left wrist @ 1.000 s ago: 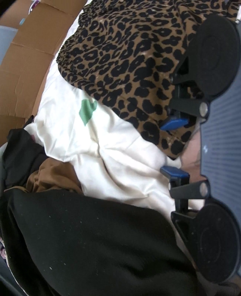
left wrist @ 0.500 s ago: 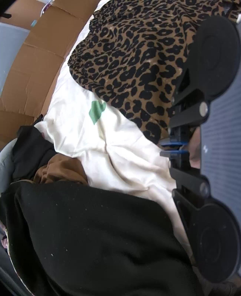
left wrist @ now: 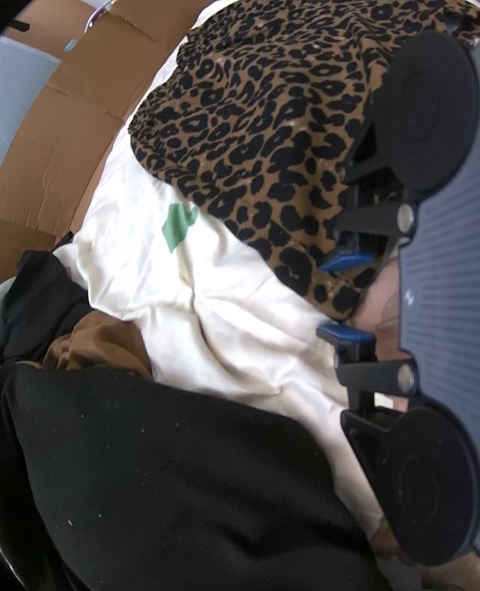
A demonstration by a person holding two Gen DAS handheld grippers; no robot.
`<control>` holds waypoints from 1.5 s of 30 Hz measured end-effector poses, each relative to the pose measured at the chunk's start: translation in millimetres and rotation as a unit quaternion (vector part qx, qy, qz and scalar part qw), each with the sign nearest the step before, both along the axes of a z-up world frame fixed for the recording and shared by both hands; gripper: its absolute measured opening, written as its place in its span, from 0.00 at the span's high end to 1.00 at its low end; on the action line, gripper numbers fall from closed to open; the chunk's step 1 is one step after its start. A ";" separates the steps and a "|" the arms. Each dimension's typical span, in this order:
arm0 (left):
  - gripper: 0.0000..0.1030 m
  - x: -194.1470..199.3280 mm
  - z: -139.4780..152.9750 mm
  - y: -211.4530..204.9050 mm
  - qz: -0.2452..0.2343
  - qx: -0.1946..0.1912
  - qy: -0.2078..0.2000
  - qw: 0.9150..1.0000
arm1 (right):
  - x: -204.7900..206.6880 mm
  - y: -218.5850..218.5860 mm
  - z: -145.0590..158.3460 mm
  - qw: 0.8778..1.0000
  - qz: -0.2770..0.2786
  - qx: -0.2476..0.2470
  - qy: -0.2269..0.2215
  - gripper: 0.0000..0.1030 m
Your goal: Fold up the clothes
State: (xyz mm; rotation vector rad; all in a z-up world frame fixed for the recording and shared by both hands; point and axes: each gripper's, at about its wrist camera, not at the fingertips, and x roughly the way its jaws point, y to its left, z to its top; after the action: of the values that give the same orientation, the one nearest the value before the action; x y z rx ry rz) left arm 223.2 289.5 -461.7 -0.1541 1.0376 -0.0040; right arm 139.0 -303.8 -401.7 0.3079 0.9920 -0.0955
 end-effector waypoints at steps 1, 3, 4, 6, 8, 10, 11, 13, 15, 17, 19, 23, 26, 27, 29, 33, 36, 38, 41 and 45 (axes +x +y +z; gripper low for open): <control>0.84 -1.4 0.7 -0.8 0.000 0.003 -0.001 1.000 | -0.2 -1.4 -0.3 1.000 -0.003 0.000 0.001 0.38; 0.93 -3.9 3.4 -1.9 0.005 0.005 -0.004 1.000 | -0.9 -3.2 -1.0 1.000 -0.004 0.002 0.003 0.38; 0.97 -5.1 5.6 -1.7 0.011 0.004 -0.005 1.000 | -1.1 -3.1 -1.0 1.000 -0.001 0.003 0.004 0.38; 0.97 -7.1 10.3 1.3 0.024 -0.007 -0.006 1.000 | -1.2 -1.6 -0.1 1.000 0.010 0.005 0.005 0.38; 0.98 -9.2 17.7 3.5 0.030 -0.014 -0.008 0.999 | -0.9 0.7 1.5 1.000 0.024 0.008 0.005 0.38; 0.98 -9.9 27.0 2.8 0.028 -0.017 -0.012 0.999 | -0.5 3.4 3.5 0.999 0.039 0.016 0.004 0.38; 0.98 -10.3 31.8 2.3 0.027 -0.020 -0.013 0.999 | 0.0 5.3 4.7 0.999 0.047 0.020 0.005 0.38; 0.98 -11.3 41.5 1.4 0.027 -0.028 -0.016 0.999 | 0.3 10.8 7.9 0.998 0.057 0.018 0.005 0.22; 0.98 -11.6 48.4 1.6 0.033 -0.041 -0.017 0.998 | -1.0 16.3 11.3 0.998 0.067 0.011 0.000 0.09; 0.98 -11.8 54.3 1.3 0.037 -0.055 -0.017 0.998 | -1.6 21.3 13.8 0.997 0.074 0.003 0.000 0.05; 0.98 -11.7 60.3 -0.3 0.036 -0.063 -0.019 0.997 | -1.9 26.0 16.0 0.997 0.080 -0.006 0.003 0.05; 0.98 -12.1 71.9 -4.7 0.033 -0.079 -0.022 0.996 | -1.7 34.3 19.9 0.996 0.092 -0.007 0.009 0.04; 0.98 -11.9 81.1 -9.7 0.029 -0.093 -0.027 0.995 | -1.4 42.7 26.1 0.994 0.106 -0.013 0.007 0.00; 0.98 -11.4 83.8 -12.3 0.026 -0.098 -0.028 0.994 | -0.9 45.8 28.3 0.993 0.113 -0.015 0.006 0.00; 0.98 -10.6 88.7 -18.0 0.022 -0.108 -0.030 0.993 | 0.4 51.0 32.9 0.992 0.123 -0.016 0.006 0.00; 0.98 -11.0 98.7 -29.4 0.013 -0.126 -0.030 0.991 | 1.4 61.4 44.2 0.990 0.138 -0.016 -0.003 0.00; 0.98 -11.7 105.3 -37.2 0.005 -0.139 -0.030 0.990 | 0.2 73.8 52.0 0.986 0.163 -0.010 -0.010 0.01; 0.98 -11.2 107.5 -43.2 -0.002 -0.145 -0.028 0.989 | -0.6 83.9 56.5 0.984 0.179 -0.014 -0.013 0.01; 0.98 -10.1 108.4 -52.6 -0.014 -0.154 -0.021 0.988 | -1.1 99.2 63.0 0.979 0.200 -0.012 -0.022 0.01; 0.98 -10.0 109.6 -61.0 -0.023 -0.167 -0.012 0.986 | -0.5 115.6 66.6 0.974 0.225 0.011 -0.031 0.01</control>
State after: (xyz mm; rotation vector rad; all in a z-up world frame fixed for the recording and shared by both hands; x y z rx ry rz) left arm 213.2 228.4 -352.2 -0.4335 1.0097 -0.2214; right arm 138.5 -188.2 -335.1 0.0989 0.9794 0.3359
